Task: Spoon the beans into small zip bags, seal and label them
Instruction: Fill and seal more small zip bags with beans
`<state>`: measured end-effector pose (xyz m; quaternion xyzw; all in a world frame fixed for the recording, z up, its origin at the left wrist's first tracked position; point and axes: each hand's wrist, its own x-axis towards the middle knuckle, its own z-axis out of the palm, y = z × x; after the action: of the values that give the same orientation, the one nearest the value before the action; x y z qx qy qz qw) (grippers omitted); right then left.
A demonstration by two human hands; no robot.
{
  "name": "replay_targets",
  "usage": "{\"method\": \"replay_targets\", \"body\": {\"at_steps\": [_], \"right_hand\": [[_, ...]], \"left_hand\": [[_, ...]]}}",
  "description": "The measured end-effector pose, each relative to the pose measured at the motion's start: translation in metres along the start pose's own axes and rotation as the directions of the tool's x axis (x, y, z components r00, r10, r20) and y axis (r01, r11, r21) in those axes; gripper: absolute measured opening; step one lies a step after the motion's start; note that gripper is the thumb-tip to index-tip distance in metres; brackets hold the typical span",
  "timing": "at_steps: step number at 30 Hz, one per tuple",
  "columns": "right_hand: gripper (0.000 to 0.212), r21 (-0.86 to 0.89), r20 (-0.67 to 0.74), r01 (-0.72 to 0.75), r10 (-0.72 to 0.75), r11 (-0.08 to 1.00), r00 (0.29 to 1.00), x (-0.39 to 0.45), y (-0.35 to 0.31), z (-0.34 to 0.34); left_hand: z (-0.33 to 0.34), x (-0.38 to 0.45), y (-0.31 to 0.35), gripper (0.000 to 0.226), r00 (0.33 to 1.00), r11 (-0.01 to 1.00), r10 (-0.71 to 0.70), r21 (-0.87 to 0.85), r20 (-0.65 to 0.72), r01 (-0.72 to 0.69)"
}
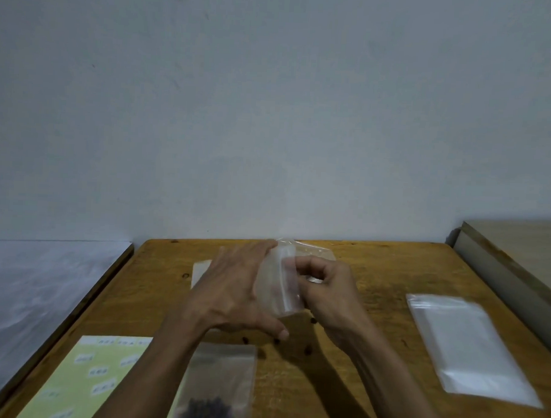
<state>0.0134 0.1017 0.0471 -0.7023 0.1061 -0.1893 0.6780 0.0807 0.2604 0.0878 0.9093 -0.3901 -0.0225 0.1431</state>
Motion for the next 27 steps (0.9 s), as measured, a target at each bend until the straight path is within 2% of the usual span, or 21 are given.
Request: {"method": "replay_targets", "body": {"at_steps": [1, 3, 4, 5, 8, 12, 14, 16, 18, 19, 21, 23, 25, 27], "right_hand": [[0.024, -0.046, 0.001, -0.007, 0.007, 0.999, 1.000, 0.000, 0.001, 0.000], [0.020, -0.344, 0.004, 0.086, -0.091, 0.935, 0.996, 0.002, 0.003, -0.007], [0.020, -0.449, 0.049, 0.158, -0.153, 0.879, 0.987, 0.003, 0.002, -0.010], [0.020, -0.482, 0.132, 0.227, -0.186, 0.846, 0.974, 0.003, -0.001, -0.013], [0.026, -0.361, 0.388, 0.250, -0.099, 0.899, 0.916, 0.001, -0.012, -0.018], [0.034, -0.368, 0.446, 0.169, 0.014, 0.914, 0.895, 0.008, -0.012, -0.021], [0.027, -0.399, 0.339, 0.145, -0.001, 0.906, 0.941, 0.011, -0.005, -0.022], [0.014, -0.523, 0.046, 0.119, -0.111, 0.844, 0.993, 0.013, 0.001, -0.028], [0.028, -0.730, -0.233, -0.009, -0.236, 0.684, 0.943, 0.018, 0.009, -0.043], [0.042, -0.772, -0.309, -0.106, -0.224, 0.627, 0.924, 0.021, 0.014, -0.050], [0.064, -0.701, -0.392, -0.285, -0.019, 0.654, 0.920, 0.027, 0.025, -0.062], [0.065, -0.455, -0.378, -0.401, 0.235, 0.795, 0.895, 0.032, 0.032, -0.064], [0.050, -0.158, -0.311, -0.431, 0.370, 0.888, 0.876, 0.034, 0.038, -0.057], [0.025, -0.022, -0.324, -0.410, 0.381, 0.912, 0.866, 0.033, 0.042, -0.045]], "left_hand": [[0.003, 0.001, -0.001, 0.127, 1.000, 1.000, 0.000, 0.027, -0.001, 0.000], [0.006, 0.003, -0.004, 0.116, 1.000, 0.999, 0.010, 0.051, -0.008, -0.010], [0.008, 0.004, -0.006, 0.113, 1.000, 0.999, 0.010, 0.044, 0.003, -0.010], [0.008, 0.005, -0.006, 0.111, 1.000, 1.000, 0.014, 0.024, 0.021, -0.014], [0.008, 0.007, -0.005, 0.105, 0.998, 0.999, 0.040, -0.025, 0.058, -0.039], [0.014, 0.012, -0.013, 0.094, 0.998, 0.993, 0.040, -0.112, 0.046, -0.035], [0.020, 0.014, -0.021, 0.087, 0.999, 0.987, -0.001, -0.160, 0.040, 0.007], [0.025, 0.016, -0.029, 0.086, 0.998, 0.985, -0.057, -0.163, 0.030, 0.061], [0.027, 0.018, -0.038, 0.094, 0.993, 0.982, -0.111, -0.151, 0.035, 0.115], [0.028, 0.020, -0.041, 0.099, 0.990, 0.978, -0.133, -0.157, 0.043, 0.138], [0.028, 0.024, -0.043, 0.110, 0.985, 0.971, -0.156, -0.173, 0.069, 0.165], [0.027, 0.029, -0.041, 0.116, 0.981, 0.969, -0.156, -0.173, 0.114, 0.174], [0.028, 0.036, -0.038, 0.119, 0.974, 0.968, -0.151, -0.176, 0.171, 0.181], [0.031, 0.042, -0.036, 0.122, 0.966, 0.963, -0.152, -0.189, 0.210, 0.192]]}}
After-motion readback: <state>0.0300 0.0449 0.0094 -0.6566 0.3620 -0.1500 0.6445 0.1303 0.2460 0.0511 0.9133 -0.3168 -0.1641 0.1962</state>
